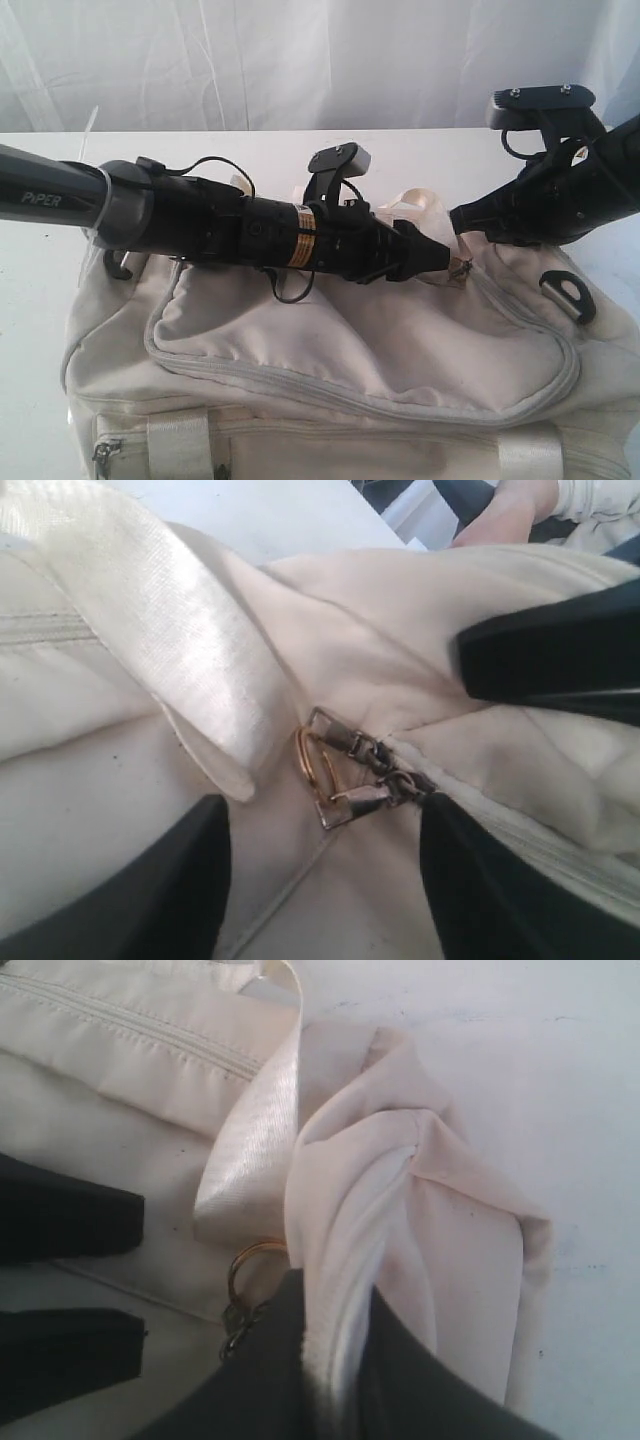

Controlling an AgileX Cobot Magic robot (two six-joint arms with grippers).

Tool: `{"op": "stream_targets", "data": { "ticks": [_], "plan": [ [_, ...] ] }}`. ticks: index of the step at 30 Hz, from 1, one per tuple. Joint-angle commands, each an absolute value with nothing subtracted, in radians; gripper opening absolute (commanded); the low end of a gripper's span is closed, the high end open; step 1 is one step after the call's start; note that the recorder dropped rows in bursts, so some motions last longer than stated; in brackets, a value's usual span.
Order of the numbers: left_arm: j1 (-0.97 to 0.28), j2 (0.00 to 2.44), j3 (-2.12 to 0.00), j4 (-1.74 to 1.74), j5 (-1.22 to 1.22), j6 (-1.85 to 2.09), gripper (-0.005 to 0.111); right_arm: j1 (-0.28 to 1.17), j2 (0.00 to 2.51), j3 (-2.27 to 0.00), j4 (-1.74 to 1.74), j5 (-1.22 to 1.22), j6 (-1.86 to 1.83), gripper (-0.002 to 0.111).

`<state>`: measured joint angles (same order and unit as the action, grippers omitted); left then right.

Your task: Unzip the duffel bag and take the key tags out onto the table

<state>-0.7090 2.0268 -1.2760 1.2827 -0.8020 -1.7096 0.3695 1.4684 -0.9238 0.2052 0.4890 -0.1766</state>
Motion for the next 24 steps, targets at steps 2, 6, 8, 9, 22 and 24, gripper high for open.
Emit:
{"op": "stream_targets", "data": {
  "ticks": [2,6,8,9,22,24],
  "plan": [
    [-0.712,2.052,-1.282,1.266,-0.831,-1.716,0.060,0.365,1.457,-0.919,0.206,0.472,-0.180,0.000],
    [-0.712,2.067,-1.282,1.256,-0.841,-1.716,0.058,0.365,1.457,-0.919,0.206,0.465,-0.180,0.000],
    [-0.712,2.067,-1.282,1.252,-0.851,-1.716,0.053,0.365,1.457,-0.919,0.206,0.465,-0.180,0.000],
    [-0.712,2.067,-1.282,1.240,-0.866,-1.713,0.050,0.365,1.457,-0.919,0.206,0.465,-0.180,0.000],
    [-0.750,2.067,-1.282,1.171,-0.789,-1.678,0.042,0.365,1.457,-0.919,0.207,0.455,-0.180,0.000],
    [-0.750,2.069,-1.287,1.161,-0.790,-1.678,0.042,0.365,1.457,-0.919,0.207,0.455,-0.180,0.000]
  ]
}}
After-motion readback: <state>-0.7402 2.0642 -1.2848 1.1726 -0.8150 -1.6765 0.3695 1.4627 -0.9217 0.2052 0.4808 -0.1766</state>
